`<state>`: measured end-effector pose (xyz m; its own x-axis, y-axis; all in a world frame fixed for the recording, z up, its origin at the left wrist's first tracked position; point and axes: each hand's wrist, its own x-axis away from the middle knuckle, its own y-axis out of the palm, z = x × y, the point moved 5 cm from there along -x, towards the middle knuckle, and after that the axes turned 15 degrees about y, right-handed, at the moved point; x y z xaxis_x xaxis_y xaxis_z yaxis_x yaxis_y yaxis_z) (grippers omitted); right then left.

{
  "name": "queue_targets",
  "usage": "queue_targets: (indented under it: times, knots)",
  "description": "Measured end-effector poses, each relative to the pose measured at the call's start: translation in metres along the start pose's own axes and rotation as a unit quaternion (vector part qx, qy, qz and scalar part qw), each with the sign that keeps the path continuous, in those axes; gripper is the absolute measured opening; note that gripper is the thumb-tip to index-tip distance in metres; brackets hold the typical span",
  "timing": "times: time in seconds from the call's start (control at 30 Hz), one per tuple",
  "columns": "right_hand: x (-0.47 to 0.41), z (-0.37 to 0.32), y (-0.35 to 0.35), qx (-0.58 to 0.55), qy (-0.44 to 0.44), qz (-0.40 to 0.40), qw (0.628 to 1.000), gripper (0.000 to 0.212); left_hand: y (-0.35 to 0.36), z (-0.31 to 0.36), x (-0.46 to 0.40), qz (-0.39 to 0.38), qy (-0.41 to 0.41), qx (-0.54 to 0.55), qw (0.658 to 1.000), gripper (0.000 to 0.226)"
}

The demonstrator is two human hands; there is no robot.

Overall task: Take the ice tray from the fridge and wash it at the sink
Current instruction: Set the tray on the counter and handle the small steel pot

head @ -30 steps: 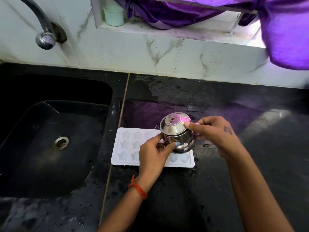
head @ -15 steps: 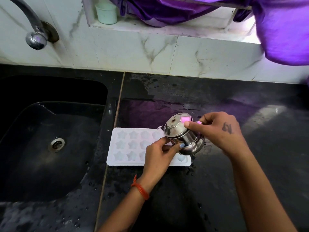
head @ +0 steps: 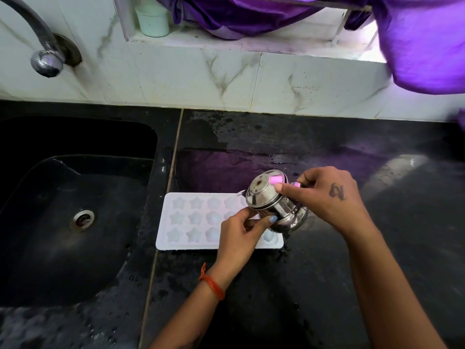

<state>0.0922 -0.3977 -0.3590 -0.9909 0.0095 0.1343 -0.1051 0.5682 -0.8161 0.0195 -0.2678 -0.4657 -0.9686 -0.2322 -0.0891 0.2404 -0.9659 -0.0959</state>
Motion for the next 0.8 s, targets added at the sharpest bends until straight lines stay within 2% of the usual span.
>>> queue_targets:
  times: [0.4, 0.57, 0.8]
  knots:
    - [-0.01, 0.033, 0.007, -0.196, 0.074, -0.092, 0.973, 0.034, -0.001, 0.009, -0.004, 0.049, 0.02, -0.068, 0.996, 0.026]
    - [-0.01, 0.037, 0.002, -0.168, 0.073, -0.069, 0.981, 0.037, 0.006, 0.007, -0.004, 0.03, 0.024, -0.046, 0.998, 0.026]
    - [-0.003, 0.03, -0.012, -0.073, 0.05, -0.008, 0.996, 0.049, 0.017, 0.008, -0.003, 0.0, 0.02, -0.019, 1.0, 0.013]
